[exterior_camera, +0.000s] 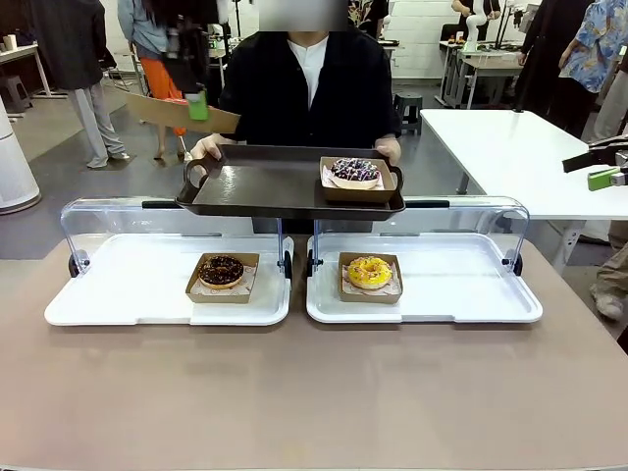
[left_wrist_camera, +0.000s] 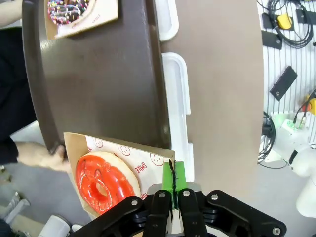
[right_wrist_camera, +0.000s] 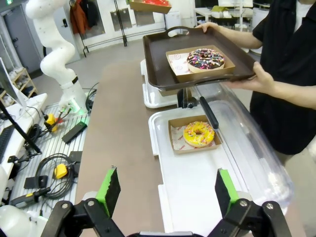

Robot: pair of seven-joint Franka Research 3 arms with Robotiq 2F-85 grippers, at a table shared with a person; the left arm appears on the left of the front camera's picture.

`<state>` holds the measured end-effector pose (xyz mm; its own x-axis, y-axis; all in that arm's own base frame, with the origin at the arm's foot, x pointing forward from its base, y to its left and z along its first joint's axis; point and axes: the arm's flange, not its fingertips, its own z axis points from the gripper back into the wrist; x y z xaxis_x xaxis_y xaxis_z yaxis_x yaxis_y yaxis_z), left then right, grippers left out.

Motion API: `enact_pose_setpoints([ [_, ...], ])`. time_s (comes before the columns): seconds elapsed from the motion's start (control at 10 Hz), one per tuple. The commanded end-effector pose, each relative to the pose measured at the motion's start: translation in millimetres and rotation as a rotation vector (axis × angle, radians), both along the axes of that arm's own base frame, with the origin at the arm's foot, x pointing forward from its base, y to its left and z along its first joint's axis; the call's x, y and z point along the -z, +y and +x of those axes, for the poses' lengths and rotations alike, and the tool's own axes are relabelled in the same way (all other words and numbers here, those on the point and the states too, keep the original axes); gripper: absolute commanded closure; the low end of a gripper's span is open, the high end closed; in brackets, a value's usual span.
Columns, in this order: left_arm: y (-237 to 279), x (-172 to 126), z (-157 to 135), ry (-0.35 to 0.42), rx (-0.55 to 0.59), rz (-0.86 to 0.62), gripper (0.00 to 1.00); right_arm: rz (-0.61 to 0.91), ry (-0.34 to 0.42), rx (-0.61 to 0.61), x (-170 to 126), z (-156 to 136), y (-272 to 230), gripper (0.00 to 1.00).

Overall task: Provide the desired donut to the person.
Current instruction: Place the picked Paper togo box onto the Handle tray extended by the person.

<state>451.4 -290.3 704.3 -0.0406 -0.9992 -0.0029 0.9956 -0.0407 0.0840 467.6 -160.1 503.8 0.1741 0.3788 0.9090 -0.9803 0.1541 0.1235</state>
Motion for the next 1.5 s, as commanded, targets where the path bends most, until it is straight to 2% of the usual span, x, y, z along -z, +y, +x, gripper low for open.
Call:
enact_pose_setpoints([
  [0.0, -18, -9, 26, -0.023, -0.018, 0.009, 0.99, 0.002, -0.002, 0.001, -1, -1, 0, 0.00],
  [0.3, -26, 14, 53, -0.032, -0.025, -0.002, 0.99, 0.002, -0.002, 0.001, -1, -1, 0, 0.00],
  [0.5, -29, 36, 69, -0.022, 0.010, -0.041, 0.99, 0.002, -0.002, 0.001, -1, -1, 0, 0.00],
  [0.9, -29, 68, 89, 0.002, 0.010, -0.068, 0.99, 0.002, -0.002, 0.001, -1, -1, 0, 0.00],
  [1.4, -23, 91, 101, 0.043, -0.039, -0.096, 0.99, 0.002, -0.002, 0.001, -1, -1, 0, 0.00],
])
